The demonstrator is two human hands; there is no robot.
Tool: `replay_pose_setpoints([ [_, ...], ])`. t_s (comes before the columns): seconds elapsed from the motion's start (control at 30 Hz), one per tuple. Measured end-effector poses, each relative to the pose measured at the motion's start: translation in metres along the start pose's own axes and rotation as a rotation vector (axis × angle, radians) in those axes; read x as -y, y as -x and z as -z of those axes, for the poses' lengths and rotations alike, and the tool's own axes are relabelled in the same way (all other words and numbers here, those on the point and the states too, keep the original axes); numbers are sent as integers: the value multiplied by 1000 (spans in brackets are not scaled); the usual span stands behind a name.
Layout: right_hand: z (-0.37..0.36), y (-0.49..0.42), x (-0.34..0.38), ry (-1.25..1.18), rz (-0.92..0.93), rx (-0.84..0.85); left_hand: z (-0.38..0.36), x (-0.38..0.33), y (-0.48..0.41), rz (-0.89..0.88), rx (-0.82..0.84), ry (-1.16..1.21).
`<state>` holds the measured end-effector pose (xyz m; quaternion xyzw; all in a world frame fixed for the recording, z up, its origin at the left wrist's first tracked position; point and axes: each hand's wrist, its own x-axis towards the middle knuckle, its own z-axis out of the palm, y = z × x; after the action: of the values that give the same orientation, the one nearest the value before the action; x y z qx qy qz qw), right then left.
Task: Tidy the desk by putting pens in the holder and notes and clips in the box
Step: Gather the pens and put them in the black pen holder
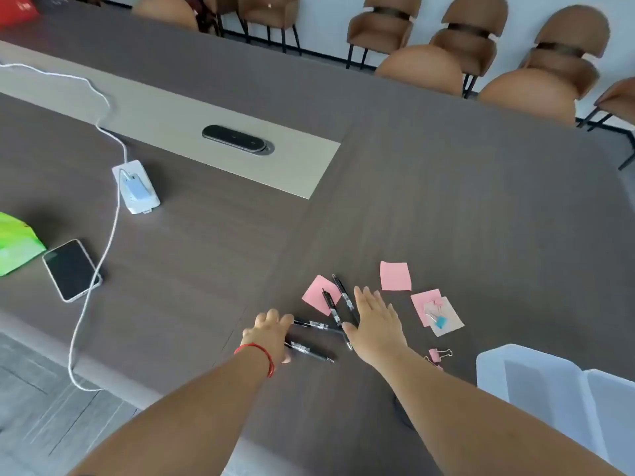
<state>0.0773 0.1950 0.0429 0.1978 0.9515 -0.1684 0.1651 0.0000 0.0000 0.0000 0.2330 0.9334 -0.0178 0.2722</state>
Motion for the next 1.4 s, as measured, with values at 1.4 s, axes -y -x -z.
replay_pose_setpoints([
  [1.4,-48,-69,26,120,49,93,-3,-59,-41,630,15,943],
])
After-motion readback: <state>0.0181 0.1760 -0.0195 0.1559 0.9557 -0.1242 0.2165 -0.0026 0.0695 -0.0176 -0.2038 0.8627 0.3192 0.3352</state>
